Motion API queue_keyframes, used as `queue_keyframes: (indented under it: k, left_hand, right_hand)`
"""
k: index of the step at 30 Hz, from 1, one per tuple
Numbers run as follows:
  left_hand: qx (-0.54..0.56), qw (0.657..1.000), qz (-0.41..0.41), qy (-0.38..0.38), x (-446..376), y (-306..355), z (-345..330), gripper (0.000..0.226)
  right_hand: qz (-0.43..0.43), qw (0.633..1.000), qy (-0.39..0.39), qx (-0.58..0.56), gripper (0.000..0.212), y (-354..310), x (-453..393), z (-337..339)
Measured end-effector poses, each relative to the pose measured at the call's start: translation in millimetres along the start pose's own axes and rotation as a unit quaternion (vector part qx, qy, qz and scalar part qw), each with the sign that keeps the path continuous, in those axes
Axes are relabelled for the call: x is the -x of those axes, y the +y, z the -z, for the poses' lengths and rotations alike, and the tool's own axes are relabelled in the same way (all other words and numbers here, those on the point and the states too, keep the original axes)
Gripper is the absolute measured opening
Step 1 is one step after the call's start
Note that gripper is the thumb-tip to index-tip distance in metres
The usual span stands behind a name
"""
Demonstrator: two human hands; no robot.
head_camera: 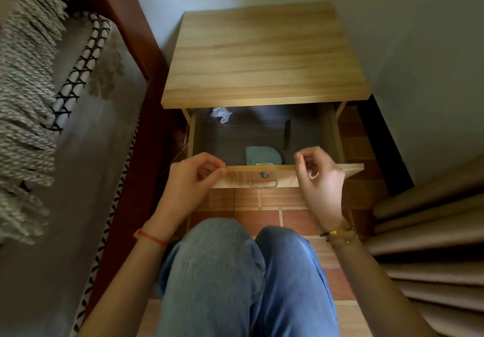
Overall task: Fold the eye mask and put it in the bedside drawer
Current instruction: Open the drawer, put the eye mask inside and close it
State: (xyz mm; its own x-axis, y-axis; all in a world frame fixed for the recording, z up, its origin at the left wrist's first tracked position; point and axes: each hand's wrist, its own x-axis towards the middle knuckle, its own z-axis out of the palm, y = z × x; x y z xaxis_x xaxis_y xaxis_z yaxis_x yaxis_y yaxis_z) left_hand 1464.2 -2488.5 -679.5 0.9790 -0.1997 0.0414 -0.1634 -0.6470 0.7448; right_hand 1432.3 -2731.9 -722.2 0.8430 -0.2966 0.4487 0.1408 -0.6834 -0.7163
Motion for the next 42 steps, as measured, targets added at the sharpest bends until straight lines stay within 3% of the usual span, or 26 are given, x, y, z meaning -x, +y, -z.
queue_keyframes:
  k: [9, 28, 42]
  left_hand:
    - [-0.064, 0.995, 0.024, -0.075, 4.9, -23.3, -19.2, 0.016]
    - [-0.063, 0.994, -0.037, 0.079, -7.2, -21.1, -23.8, 0.018]
    - [-0.073, 0.992, -0.055, 0.089, -59.1, -28.3, -29.5, 0.020]
  right_hand:
    - [-0.067, 0.996, -0.047, 0.034, 0.013, 7.1, 30.2, 1.7]
    - [-0.078, 0.997, -0.001, -0.013, 0.014, 15.0, 5.2, -5.4]
    - [-0.057, 0.998, 0.012, -0.013, 0.016, 21.1, -45.3, -24.7]
